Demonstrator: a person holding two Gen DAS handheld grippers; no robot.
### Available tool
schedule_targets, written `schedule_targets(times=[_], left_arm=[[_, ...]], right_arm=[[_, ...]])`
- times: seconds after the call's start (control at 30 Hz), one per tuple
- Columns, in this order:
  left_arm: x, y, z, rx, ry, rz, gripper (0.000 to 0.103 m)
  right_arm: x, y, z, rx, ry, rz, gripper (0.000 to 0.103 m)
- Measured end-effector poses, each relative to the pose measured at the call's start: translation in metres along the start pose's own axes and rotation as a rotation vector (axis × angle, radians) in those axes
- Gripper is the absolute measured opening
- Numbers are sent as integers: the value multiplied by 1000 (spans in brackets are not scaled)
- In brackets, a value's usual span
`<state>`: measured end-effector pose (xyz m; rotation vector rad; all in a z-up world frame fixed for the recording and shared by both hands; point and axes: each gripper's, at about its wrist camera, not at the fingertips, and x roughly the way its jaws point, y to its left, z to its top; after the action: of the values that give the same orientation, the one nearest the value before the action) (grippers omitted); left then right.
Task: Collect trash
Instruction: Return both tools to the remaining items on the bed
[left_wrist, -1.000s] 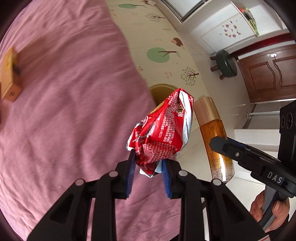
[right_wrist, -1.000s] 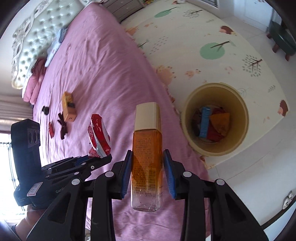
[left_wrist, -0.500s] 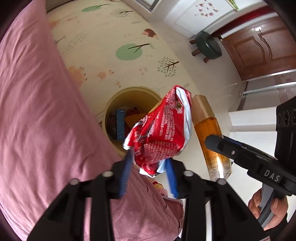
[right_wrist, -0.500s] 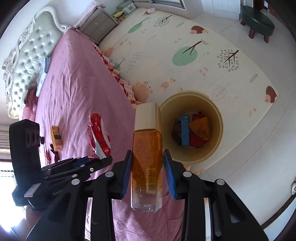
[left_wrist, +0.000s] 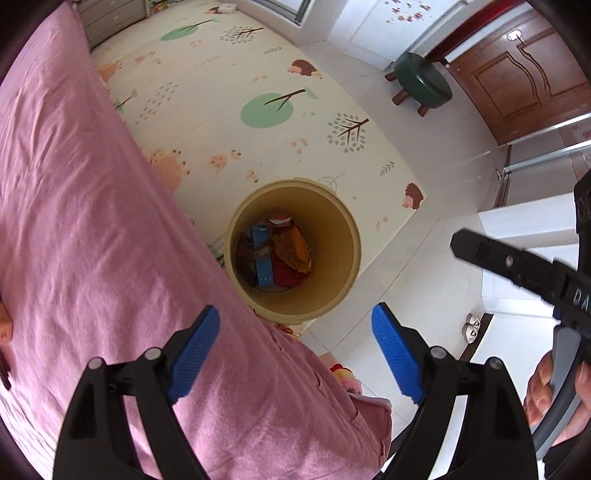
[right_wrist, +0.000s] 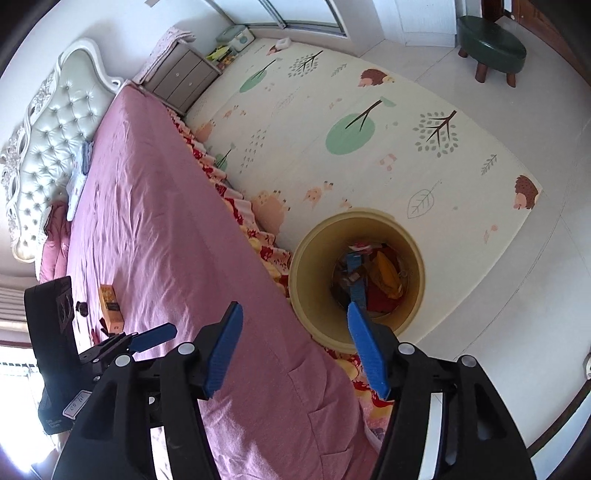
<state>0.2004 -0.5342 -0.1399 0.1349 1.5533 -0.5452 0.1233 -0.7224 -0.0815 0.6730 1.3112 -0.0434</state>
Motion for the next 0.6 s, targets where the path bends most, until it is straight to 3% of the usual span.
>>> schedule_targets(times=[0.37, 0.6], left_arm=[[-33, 59, -28, -131, -58, 9, 84], [-61, 127, -68, -288, -100, 30, 84]], right_arm=[[28, 81, -18, -130, 72, 43, 59], [55, 149, -33, -253, 131, 73, 59]])
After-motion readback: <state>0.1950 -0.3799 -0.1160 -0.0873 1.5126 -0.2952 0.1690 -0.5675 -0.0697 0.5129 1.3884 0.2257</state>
